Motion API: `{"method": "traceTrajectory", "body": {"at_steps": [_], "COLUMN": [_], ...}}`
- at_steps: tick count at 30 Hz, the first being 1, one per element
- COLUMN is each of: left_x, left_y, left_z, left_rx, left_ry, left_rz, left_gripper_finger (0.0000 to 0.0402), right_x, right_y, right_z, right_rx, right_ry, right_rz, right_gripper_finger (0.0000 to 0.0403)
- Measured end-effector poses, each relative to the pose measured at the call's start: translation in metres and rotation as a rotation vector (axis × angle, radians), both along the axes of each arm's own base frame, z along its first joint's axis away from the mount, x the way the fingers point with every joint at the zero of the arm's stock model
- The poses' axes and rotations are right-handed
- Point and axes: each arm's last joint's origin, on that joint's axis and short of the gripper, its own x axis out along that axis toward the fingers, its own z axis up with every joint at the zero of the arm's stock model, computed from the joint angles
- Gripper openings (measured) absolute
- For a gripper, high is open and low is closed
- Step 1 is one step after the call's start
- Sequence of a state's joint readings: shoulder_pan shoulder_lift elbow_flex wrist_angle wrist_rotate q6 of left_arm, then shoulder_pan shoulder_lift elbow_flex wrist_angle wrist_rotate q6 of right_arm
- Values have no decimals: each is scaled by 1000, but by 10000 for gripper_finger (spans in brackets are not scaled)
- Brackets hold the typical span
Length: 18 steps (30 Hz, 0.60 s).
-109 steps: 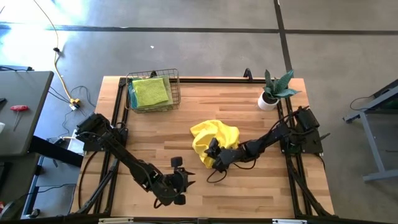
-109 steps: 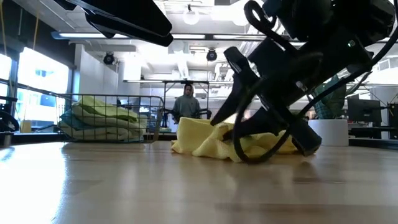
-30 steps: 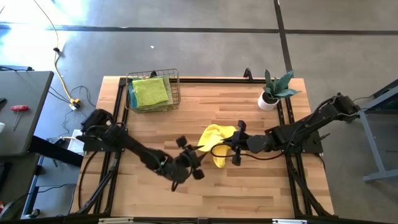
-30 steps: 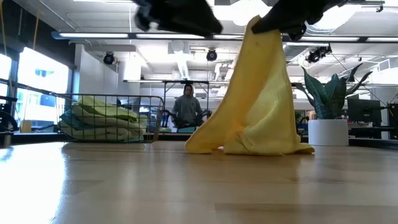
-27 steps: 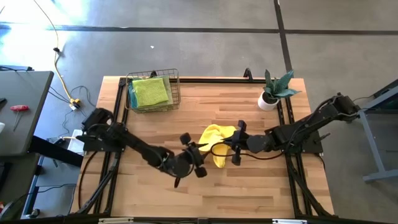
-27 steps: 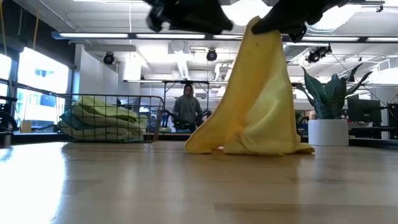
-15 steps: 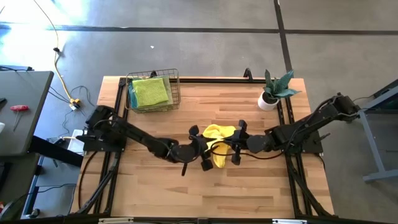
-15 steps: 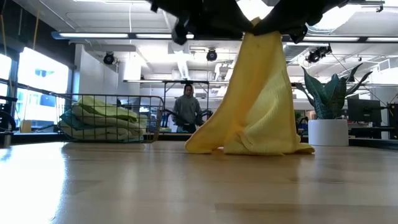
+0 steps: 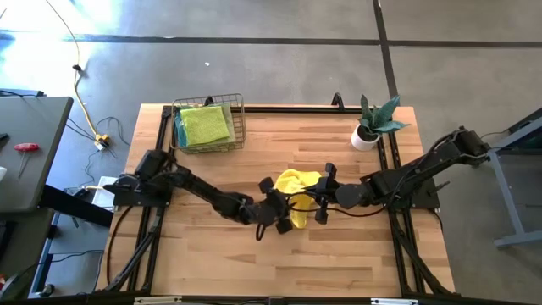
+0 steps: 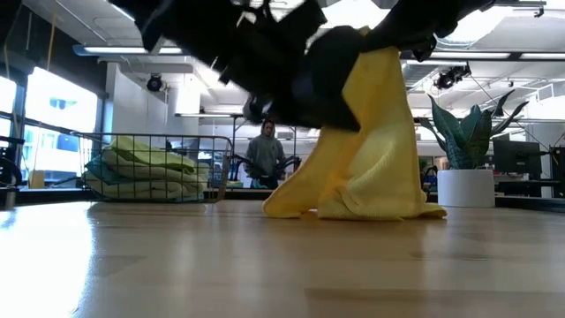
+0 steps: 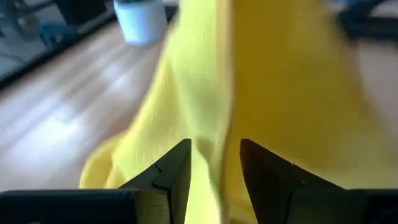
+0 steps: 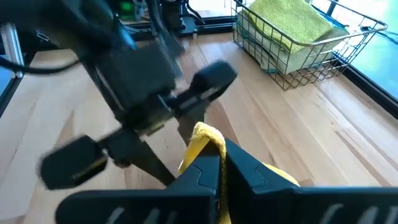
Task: Fold microfiber towels
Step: Fold the yellow towel
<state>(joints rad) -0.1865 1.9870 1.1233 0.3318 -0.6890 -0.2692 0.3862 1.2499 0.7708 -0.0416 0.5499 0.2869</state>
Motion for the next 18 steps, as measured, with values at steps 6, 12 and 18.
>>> {"method": "traceTrajectory", "body": {"at_steps": [6,12,18], "left_x": [-3,-11,-19], "left_y": [0,3,1], "left_z": [-22,-31,-38], "left_rx": [20,42,32], "left_ry": [90,162,241], "left_rz": [63,146,167], "left_gripper_finger": [129,129,129], "right_x": [0,0,0], "right_y": [0,0,0], "right_z": [0,1,1], "right_rx": [-4,-3,0], "right_ry": [-1,-1,-6], "right_rz": [5,7,7], "right_gripper_finger": [0,0,0]}}
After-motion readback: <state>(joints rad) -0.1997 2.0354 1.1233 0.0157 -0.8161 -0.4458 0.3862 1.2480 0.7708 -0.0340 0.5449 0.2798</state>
